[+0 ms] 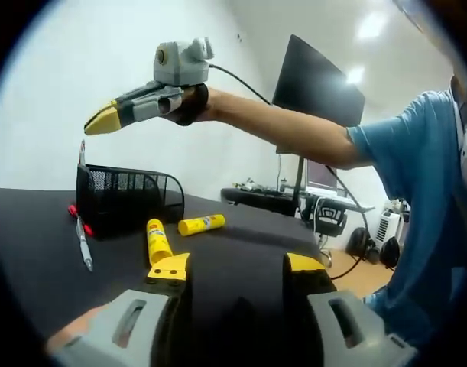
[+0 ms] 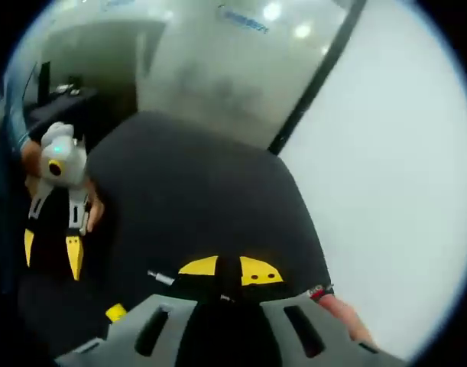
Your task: Pick up pens and glue sticks and place them into the holder.
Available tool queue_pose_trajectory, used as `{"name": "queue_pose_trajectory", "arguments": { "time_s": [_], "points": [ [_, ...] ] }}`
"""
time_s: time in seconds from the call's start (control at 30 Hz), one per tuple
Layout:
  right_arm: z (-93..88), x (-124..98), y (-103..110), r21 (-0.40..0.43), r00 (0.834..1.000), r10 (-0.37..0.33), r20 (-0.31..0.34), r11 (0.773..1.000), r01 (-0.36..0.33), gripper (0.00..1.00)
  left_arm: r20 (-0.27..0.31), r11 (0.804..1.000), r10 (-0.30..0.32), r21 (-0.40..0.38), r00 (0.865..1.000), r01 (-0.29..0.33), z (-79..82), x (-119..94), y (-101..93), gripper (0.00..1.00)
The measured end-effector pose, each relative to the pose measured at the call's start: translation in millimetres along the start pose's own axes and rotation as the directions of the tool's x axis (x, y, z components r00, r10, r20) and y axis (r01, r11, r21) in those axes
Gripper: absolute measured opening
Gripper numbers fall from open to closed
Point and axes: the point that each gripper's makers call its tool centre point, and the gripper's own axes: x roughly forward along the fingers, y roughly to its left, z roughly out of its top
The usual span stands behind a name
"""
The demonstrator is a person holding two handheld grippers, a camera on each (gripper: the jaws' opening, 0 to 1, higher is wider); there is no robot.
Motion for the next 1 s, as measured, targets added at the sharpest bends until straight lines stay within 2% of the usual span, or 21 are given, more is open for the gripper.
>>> {"name": "queue_pose_trajectory", "arguments": {
  "time_s": [0.1, 0.23, 0.3, 0.4, 0.47, 0.5, 0.63, 0.73, 0.83, 0.9, 0.93, 1.0],
  "points": [
    [-4.5, 7, 13, -0.087, 0.997, 0.049, -0.059, 0.995, -0.054, 0.09, -0.001, 1.0, 0.0, 0.002, 1.0, 0.0, -0.1, 0, -0.1, 0.44],
    [-4.7, 16, 29, -0.133, 0.99, 0.113, -0.08, 0.983, -0.123, 0.09, 0.0, 1.0, 0.0, 0.001, 1.0, 0.0, 0.0, 0, 0.1, 0.44],
    [-8.9, 20, 44, -0.168, 0.978, 0.173, -0.117, 0.967, -0.191, 0.11, 0.0, 1.0, 0.001, 0.001, 1.0, -0.001, 0.0, 0, 0.3, 0.44],
    [-17.6, 26, 58, -0.205, 0.961, 0.218, -0.168, 0.946, -0.251, 0.12, 0.001, 1.0, 0.0, 0.0, 1.0, 0.0, 0.0, 0, 0.2, 0.44],
    [-22.5, 30, 68, -0.247, 0.946, 0.259, -0.194, 0.921, -0.303, 0.12, 0.001, 1.0, 0.0, 0.001, 1.0, 0.0, 0.0, 0, 0.0, 0.44],
    [-25.8, 34, 67, -0.237, 0.947, 0.244, -0.209, 0.927, -0.292, 0.12, 0.001, 1.0, 0.0, 0.0, 1.0, 0.0, 0.0, 0, 0.3, 0.44],
    [-30.7, 42, 74, -0.238, 0.938, 0.265, -0.223, 0.918, -0.316, 0.09, 0.001, 1.0, 0.0, 0.002, 1.0, 0.0, -0.1, 0, 0.6, 0.44],
    [-32.7, 48, 78, -0.278, 0.929, 0.275, -0.249, 0.898, -0.341, 0.08, 0.002, 1.0, -0.001, 0.001, 1.0, 0.001, 0.2, 0, 0.3, 0.44],
    [-37.6, 54, 84, -0.302, 0.912, 0.291, -0.29, 0.876, -0.376, 0.09, 0.001, 1.0, -0.001, 0.001, 1.0, 0.001, 0.0, 0, -0.1, 0.44],
    [-44.1, 58, 88, -0.331, 0.894, 0.296, -0.336, 0.852, -0.406, 0.09, 0.001, 1.0, -0.001, 0.001, 1.0, 0.001, 0.2, 0, -0.1, 0.44],
    [-44.9, 60, 88, -0.332, 0.893, 0.294, -0.34, 0.851, -0.407, 0.09, 0.002, 1.0, -0.002, 0.0, 1.0, 0.002, 0.4, 0, -0.3, 0.44],
    [-49.5, 64, 92, -0.344, 0.88, 0.303, -0.366, 0.835, -0.43, 0.09, 0.001, 1.0, -0.001, 0.0, 1.0, 0.001, 0.3, 0, -0.2, 0.44]
  ]
}}
